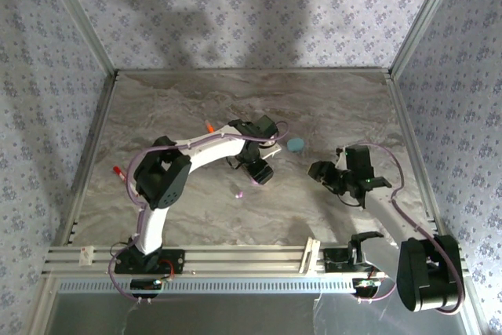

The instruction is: Insert the wireless bluetooth earbuds into the charging case

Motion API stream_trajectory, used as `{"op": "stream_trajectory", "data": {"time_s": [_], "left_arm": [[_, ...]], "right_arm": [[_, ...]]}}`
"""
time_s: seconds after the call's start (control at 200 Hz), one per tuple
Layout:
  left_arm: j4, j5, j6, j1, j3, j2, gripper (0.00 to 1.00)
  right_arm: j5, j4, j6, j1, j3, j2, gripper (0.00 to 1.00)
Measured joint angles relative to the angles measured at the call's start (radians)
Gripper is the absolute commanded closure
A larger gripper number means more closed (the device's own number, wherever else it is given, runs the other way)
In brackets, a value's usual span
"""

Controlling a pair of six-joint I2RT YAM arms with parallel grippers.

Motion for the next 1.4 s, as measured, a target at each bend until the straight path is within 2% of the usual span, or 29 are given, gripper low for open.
{"op": "stream_trajectory", "data": {"time_s": [0.14, 0.37, 0.855, 1.239, 1.399], "left_arm": [[-0.032, 0.004, 0.008, 0.0, 0.029, 0.01, 0.29], [-0.056, 0.014, 0.007, -0.006, 0.033, 0.03, 0.25], [-0.059, 0.022, 0.007, -0.032, 0.033, 0.044, 0.54], [-0.059, 0.024, 0.004, -0.032, 0.034, 0.044, 0.57], [-0.055, 0.057, -0.032, -0.015, 0.034, 0.044, 0.57]], "right_arm": [[-0.037, -0.01, -0.01, -0.046, -0.016, -0.019, 0.46], [-0.071, -0.015, -0.036, -0.065, -0.026, -0.027, 0.46], [-0.078, -0.015, -0.043, -0.067, -0.033, -0.031, 0.46], [-0.079, -0.014, -0.044, -0.067, -0.039, -0.031, 0.45], [-0.095, -0.006, -0.043, -0.056, -0.039, -0.014, 0.43]]}}
